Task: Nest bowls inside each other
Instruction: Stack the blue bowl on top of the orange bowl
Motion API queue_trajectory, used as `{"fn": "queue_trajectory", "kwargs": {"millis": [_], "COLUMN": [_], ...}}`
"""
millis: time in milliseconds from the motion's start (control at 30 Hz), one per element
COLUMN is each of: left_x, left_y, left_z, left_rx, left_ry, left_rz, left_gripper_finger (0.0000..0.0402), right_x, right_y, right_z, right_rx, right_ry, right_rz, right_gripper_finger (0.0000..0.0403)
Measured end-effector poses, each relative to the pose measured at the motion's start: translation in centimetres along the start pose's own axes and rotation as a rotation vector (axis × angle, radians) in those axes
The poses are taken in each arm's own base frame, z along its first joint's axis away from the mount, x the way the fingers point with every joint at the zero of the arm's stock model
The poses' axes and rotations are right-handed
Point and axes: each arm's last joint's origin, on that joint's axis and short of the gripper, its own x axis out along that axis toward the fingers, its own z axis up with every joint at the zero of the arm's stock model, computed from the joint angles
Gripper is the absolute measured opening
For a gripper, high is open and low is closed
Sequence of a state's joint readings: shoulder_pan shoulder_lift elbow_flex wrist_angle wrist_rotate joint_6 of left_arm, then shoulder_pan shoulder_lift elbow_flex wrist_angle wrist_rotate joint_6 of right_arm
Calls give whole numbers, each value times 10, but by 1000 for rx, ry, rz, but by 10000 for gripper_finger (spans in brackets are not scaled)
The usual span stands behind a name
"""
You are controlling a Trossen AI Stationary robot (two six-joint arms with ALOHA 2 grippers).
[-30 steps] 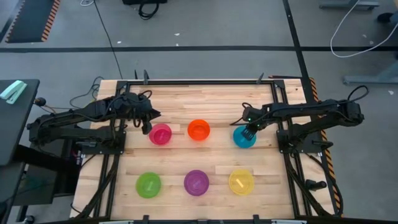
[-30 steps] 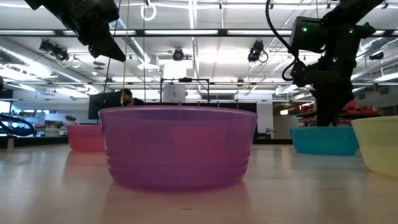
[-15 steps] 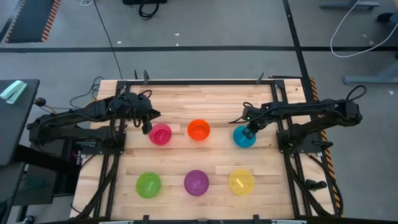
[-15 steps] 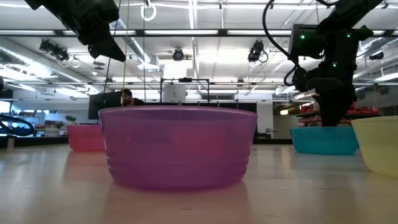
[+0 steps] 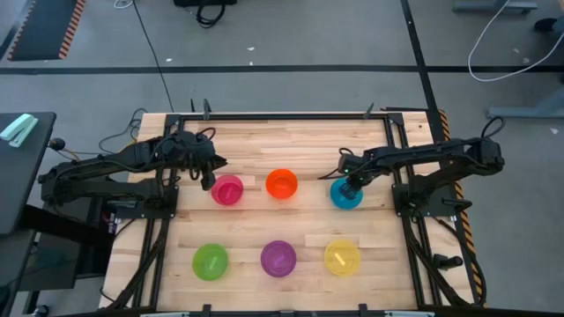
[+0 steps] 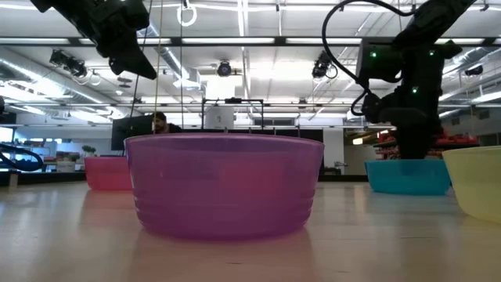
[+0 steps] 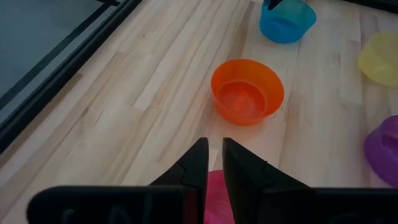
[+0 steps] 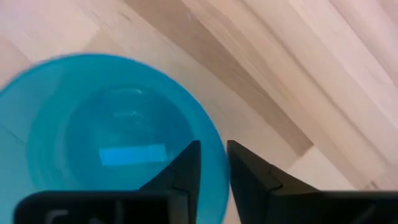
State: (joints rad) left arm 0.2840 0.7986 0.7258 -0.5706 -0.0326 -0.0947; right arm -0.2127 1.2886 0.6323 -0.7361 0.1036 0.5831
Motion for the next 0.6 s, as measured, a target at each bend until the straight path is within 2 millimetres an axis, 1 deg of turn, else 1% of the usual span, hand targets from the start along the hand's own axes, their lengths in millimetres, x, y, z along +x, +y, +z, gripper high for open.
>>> {"fn": "queue_trajectory", "kwargs": {"millis": [133, 200, 333, 400, 500, 600], "left_x": [0, 0, 0, 0, 0, -1], "left_y": [0, 0, 0, 0, 1, 3], "left_z": [0, 0, -1, -2, -8, -15], "left_rx": [-13, -22, -26, -30, -38, -78], "left_ry": [5, 4, 6, 23, 80, 154], "left_rz": [0, 0, 1, 3, 21, 60], "left_gripper_finger": [48, 45, 40, 37, 33, 28], "right_x": [1, 1, 0, -1, -2, -8], "right_y": [2, 2, 2, 2, 2, 5], "right_z": [3, 4, 3, 4, 4, 10], "right_rx": [-11, -17, -22, -29, -31, -29], "right_ry": [-20, -26, -35, -43, -50, -78], "right_rz": [14, 15, 6, 4, 4, 14], "right_gripper_finger": [23, 9, 13, 8, 6, 4]}}
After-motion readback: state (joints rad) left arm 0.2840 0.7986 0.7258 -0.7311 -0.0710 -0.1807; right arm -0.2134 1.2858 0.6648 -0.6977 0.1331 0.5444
